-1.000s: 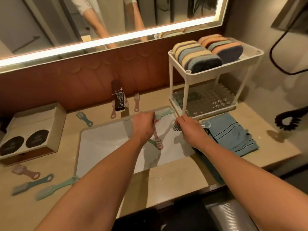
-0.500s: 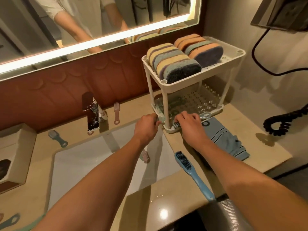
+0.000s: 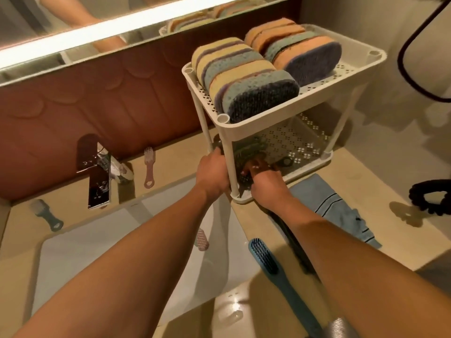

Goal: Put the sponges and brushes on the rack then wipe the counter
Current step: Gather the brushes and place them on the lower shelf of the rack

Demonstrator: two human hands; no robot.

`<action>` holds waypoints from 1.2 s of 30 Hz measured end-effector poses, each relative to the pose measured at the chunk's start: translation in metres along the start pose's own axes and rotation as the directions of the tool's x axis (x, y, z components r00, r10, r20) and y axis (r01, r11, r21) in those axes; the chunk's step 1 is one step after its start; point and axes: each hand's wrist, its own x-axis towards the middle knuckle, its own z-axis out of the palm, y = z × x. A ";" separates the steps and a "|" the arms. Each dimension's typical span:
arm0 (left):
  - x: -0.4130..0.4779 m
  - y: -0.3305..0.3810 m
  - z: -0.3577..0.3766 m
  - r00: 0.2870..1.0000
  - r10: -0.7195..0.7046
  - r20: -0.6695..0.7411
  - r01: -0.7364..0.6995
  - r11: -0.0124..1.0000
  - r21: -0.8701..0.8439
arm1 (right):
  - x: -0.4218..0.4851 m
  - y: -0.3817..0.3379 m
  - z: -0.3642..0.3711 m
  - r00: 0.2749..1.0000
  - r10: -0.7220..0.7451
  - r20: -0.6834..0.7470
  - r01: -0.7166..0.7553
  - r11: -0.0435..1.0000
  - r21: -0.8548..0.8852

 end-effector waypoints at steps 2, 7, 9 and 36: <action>0.005 0.000 0.008 1.000 -0.005 0.005 0.005 0.996 -0.084 | 0.005 0.000 0.000 1.000 0.022 0.011 -0.023 0.988 0.150; 0.006 -0.009 0.031 0.995 -0.082 -0.048 0.070 0.974 -0.215 | 0.012 -0.001 0.002 0.998 -0.019 -0.052 0.026 0.991 0.133; 0.004 -0.011 0.034 0.993 -0.102 -0.057 0.089 0.977 -0.193 | 0.013 0.000 0.009 0.998 -0.013 -0.063 0.022 0.991 0.132; -0.026 0.012 -0.005 0.999 0.044 0.004 -0.044 0.993 0.111 | 0.000 -0.006 0.004 0.985 0.016 -0.169 -0.006 0.998 0.058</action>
